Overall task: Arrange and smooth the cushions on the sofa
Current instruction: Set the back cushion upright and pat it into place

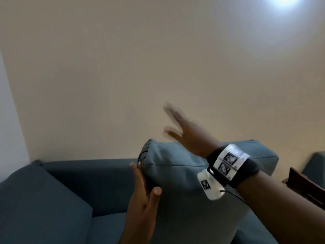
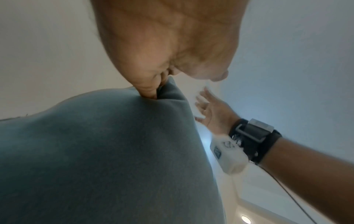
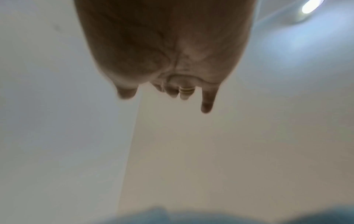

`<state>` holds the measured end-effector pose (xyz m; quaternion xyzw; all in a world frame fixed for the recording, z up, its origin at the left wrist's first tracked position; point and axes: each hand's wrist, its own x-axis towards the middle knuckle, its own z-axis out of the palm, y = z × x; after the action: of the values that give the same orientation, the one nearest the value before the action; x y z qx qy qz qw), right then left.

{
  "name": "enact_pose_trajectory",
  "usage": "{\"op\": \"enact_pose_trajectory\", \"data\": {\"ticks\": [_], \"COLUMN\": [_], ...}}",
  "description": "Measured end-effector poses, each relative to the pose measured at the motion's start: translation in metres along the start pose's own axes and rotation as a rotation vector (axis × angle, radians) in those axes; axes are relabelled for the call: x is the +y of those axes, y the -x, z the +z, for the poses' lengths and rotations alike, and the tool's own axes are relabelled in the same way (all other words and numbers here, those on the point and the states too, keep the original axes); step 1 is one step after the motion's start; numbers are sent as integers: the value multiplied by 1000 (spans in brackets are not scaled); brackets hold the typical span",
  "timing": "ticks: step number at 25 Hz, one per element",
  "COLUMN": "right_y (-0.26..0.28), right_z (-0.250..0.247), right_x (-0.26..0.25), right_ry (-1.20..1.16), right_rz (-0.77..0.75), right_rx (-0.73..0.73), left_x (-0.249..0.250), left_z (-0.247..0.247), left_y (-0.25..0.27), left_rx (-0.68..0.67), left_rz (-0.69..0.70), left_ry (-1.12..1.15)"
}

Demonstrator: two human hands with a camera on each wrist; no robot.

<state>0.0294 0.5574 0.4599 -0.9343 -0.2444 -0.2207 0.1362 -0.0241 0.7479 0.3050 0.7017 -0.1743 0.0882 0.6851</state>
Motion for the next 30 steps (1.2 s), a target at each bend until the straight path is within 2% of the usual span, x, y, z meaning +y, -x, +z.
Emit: {"op": "enact_pose_trajectory", "data": {"ticks": [1, 2, 3, 4, 5, 6, 7, 8, 9, 10, 12, 14, 15, 17, 18, 20, 21, 22, 23, 27, 29, 30], "right_y": [-8, -12, -1, 0, 14, 21, 19, 18, 20, 24, 39, 55, 56, 48, 40, 21, 11, 2, -4, 13, 52, 83], "right_z": [-11, -12, 5, 37, 57, 59, 54, 45, 37, 35, 43, 59, 58, 54, 47, 31, 19, 4, -15, -84, -83, -68], "right_x": [-4, -15, -23, -30, -37, -38, -30, -26, -24, -26, -26, -22, -18, -18, -23, -35, -39, -39, -34, 21, 69, 98], "right_ry": [-92, -84, 69, 200, 265, 219, 157, 77, 97, 160, 279, 348, 369, 396, 363, 321, 282, 209, 151, 149, -99, -239], "right_rz": [41, 36, -130, -280, -258, -140, -16, 76, 133, 166, 162, 118, 132, 171, 198, 216, 226, 256, 289, 398, 451, 488], "right_rx": [261, 381, 238, -3, -345, -474, -398, -258, -188, -202, -217, -138, -68, 200, 307, 424, 431, 392, 411, 679, 787, 805], "left_x": [-3, -6, -11, -12, -11, -8, -3, 1, 2, 4, 6, 4, 4, -2, -6, -19, -20, -20, -15, -5, -10, -21], "left_z": [-1, -1, -1, 0, 1, 1, 2, 2, 4, 6, 10, 13, 15, 15, 15, 14, 11, 7, 3, -20, -28, -28], "left_y": [-2, -3, -3, -2, 1, 3, 4, 4, 1, 0, -5, -4, -1, 4, 3, -1, -3, -6, -3, 6, 4, 5], "left_rx": [9, 24, 42, 47, 33, 21, 22, 20, 9, 3, 15, 8, 8, -44, -97, -173, -190, -195, -173, 90, 143, 131], "left_rz": [7, 5, -19, -59, -94, -101, -80, -59, -45, -51, -64, -52, -37, -29, -72, -284, -411, -478, -483, -221, -89, -48], "left_ry": [46, 94, 146, 187, 196, 172, 147, 123, 112, 115, 89, 7, -52, -213, -337, -552, -572, -589, -586, -652, -845, -962]}}
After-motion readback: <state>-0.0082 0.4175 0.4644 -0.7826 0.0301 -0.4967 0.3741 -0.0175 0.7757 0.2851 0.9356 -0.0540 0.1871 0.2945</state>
